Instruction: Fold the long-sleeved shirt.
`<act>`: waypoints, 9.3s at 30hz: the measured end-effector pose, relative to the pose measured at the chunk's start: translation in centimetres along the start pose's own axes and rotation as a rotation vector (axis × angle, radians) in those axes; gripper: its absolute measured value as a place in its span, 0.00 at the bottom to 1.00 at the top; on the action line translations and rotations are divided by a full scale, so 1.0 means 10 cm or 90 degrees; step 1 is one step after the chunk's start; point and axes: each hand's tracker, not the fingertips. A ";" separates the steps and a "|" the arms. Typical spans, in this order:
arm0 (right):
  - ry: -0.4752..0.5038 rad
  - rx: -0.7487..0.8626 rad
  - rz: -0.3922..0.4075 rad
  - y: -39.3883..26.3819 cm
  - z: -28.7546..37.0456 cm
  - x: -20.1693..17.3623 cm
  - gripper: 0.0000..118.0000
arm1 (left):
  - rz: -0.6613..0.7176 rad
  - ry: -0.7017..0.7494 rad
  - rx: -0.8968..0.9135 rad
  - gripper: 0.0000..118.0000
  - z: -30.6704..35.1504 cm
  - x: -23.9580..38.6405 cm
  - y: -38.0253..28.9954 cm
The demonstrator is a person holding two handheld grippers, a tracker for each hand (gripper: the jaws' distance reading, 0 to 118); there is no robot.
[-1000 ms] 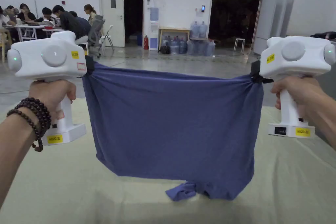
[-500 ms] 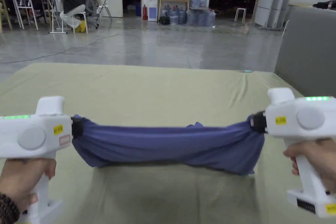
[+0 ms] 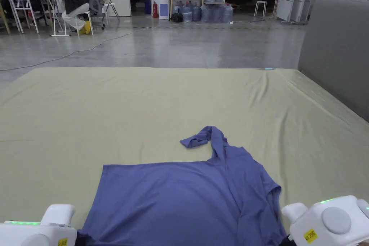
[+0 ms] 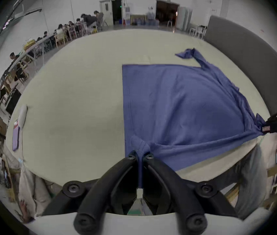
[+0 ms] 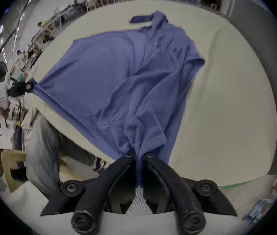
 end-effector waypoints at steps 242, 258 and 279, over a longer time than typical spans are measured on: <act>-0.061 0.352 -0.027 0.36 0.42 -1.10 0.00 | 0.308 -0.578 -0.050 0.29 -1.31 -0.55 0.08; -0.068 0.343 -0.040 0.31 0.43 -1.08 0.00 | 0.312 -0.410 0.029 0.02 -0.81 -1.57 0.23; -0.036 0.335 0.001 0.42 0.29 -1.37 0.00 | 0.267 -0.435 0.025 0.02 0.17 -1.45 0.50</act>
